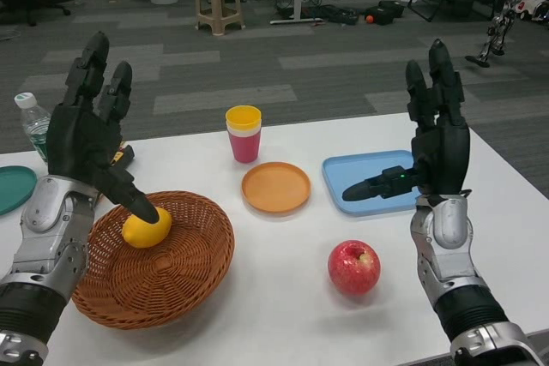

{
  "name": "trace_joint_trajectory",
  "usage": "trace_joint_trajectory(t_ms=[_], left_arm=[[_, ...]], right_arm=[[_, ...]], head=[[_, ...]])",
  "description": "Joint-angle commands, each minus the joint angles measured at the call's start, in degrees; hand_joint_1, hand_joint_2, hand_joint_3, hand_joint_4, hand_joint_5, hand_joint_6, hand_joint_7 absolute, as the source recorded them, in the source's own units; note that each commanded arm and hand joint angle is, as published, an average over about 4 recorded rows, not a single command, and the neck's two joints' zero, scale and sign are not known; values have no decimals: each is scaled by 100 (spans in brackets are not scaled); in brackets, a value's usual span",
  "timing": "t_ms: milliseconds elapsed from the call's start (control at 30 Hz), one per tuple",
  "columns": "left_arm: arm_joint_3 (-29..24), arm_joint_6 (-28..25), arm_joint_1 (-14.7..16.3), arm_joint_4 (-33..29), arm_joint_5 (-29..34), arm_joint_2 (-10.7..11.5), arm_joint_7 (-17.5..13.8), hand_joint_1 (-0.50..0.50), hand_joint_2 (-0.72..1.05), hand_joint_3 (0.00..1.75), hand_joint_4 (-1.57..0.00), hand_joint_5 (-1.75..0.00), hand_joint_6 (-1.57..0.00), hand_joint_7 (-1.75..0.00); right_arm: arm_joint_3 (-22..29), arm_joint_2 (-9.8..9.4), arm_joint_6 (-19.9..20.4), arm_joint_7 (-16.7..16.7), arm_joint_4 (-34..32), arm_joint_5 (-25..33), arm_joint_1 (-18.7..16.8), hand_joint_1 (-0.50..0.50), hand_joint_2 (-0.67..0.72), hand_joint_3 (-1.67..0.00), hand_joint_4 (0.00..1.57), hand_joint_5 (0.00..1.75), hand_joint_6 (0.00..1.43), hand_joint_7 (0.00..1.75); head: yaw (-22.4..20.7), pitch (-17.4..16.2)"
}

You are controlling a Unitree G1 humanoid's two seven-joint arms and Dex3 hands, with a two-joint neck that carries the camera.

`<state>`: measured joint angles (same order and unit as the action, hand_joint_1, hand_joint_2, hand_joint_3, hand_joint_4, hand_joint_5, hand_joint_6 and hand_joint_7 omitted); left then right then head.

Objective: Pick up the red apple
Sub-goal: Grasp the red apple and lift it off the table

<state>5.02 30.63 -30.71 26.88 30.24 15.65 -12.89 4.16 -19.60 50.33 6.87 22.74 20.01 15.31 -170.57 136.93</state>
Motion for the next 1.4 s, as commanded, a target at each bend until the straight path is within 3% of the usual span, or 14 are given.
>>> trace_joint_trajectory(t_ms=[33,167,367,500,667,933,1067,1400], left_arm=[[-54,-62,43,-29,-45,39,-29,-50,-64,4,0,0,0,-14],[-58,-75,38,-25,-45,34,-29,-50,-64,9,0,0,0,-14],[-98,-102,38,-16,-32,17,-29,-50,-64,9,0,0,0,-14],[-135,-102,36,4,-27,8,-29,-50,-55,9,0,0,0,-14],[-128,-102,-6,85,-14,8,-38,-50,-55,4,0,0,0,-14],[-89,-93,-58,142,12,34,-47,-50,-55,9,0,0,0,-14],[-62,-93,-67,151,17,34,-47,-50,-55,9,0,0,0,-14],[-16,-91,-76,151,26,37,-47,-50,-55,9,0,0,0,-14]], right_arm=[[28,-66,-58,-28,-46,43,-32,-42,15,0,0,0,0,0],[6,-242,-317,-256,-336,91,-168,-44,6,0,0,0,0,0],[-12,-699,-757,-643,-1193,218,-568,-46,-7,0,0,0,0,0],[-135,-1103,-849,-794,-1575,372,-777,-46,-16,-4,0,0,0,0],[-354,-1661,-937,-801,-2054,460,-1122,-49,-22,-8,0,0,0,0],[-376,-2382,-1056,-810,-2696,504,-1698,-50,-34,-14,0,0,0,0],[-464,-2558,-1117,-845,-2916,513,-1860,-50,-41,-24,0,0,0,0],[-888,-2782,-1218,-854,-3122,522,-2034,-50,-45,-32,0,0,0,7]], head=[[8,-34],[40,-92],[127,-184],[146,-233],[163,-300],[268,-423],[272,-414],[368,-449]])
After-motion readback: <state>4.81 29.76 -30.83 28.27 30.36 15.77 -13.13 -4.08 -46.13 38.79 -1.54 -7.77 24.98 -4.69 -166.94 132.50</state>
